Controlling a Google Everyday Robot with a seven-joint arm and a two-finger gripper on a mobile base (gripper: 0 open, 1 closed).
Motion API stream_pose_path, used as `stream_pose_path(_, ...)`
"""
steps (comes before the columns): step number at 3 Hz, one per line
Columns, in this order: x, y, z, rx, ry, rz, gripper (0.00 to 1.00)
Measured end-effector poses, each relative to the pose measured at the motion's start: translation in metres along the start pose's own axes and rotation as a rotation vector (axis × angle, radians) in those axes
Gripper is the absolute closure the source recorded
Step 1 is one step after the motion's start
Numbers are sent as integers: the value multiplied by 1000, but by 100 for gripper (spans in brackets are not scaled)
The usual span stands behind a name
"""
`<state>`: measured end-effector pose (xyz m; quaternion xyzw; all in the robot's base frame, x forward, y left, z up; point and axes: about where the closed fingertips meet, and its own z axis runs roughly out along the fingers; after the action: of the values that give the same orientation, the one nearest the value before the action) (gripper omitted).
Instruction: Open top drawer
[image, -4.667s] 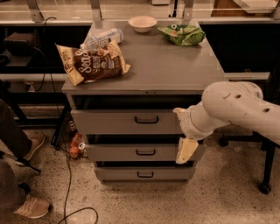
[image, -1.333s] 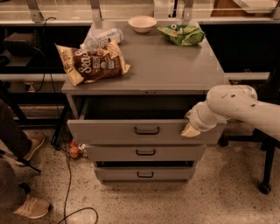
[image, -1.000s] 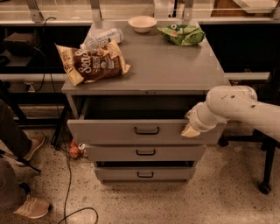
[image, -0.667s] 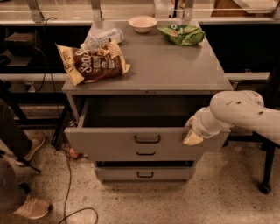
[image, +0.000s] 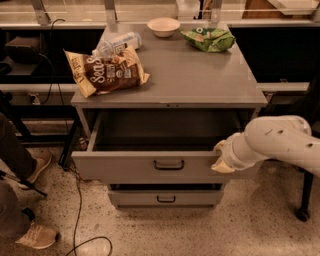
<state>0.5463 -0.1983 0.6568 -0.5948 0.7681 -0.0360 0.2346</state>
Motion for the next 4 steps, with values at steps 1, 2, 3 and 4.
stream_pose_path(1, 0, 0, 0, 0, 0, 0, 100)
stream_pose_path(2, 0, 0, 0, 0, 0, 0, 100)
stream_pose_path(3, 5, 20, -6, -2, 33, 2, 100)
stream_pose_path(4, 11, 58, -24, 24, 63, 38, 100)
